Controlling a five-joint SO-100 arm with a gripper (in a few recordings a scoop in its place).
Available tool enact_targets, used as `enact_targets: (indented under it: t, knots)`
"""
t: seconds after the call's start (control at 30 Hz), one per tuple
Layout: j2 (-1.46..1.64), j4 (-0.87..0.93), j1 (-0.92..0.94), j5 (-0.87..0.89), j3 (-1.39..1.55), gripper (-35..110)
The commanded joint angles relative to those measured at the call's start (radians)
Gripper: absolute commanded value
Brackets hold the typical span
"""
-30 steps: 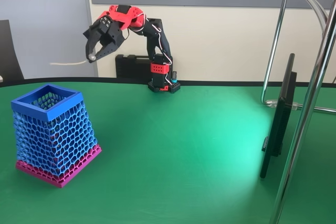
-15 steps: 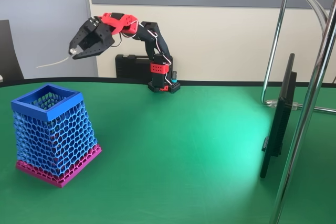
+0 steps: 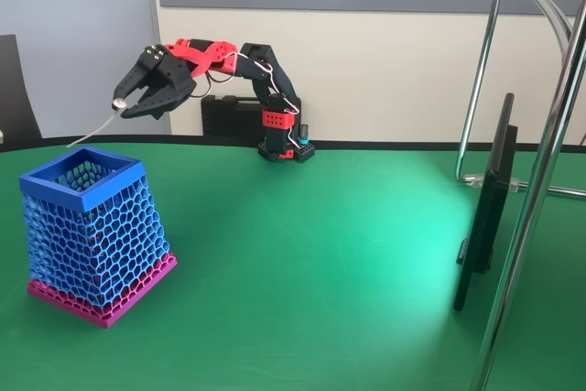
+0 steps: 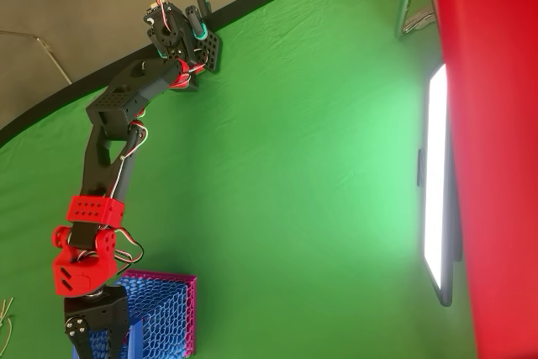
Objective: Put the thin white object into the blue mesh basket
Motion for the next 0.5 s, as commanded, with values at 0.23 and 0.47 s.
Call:
enact_targets:
  t: [0.23, 0.47]
  knots:
    - [0.048, 0.109, -0.002, 0.187, -0.028, 10]
    - [0.089, 0.183, 0.051, 0.253, 0.017, 19]
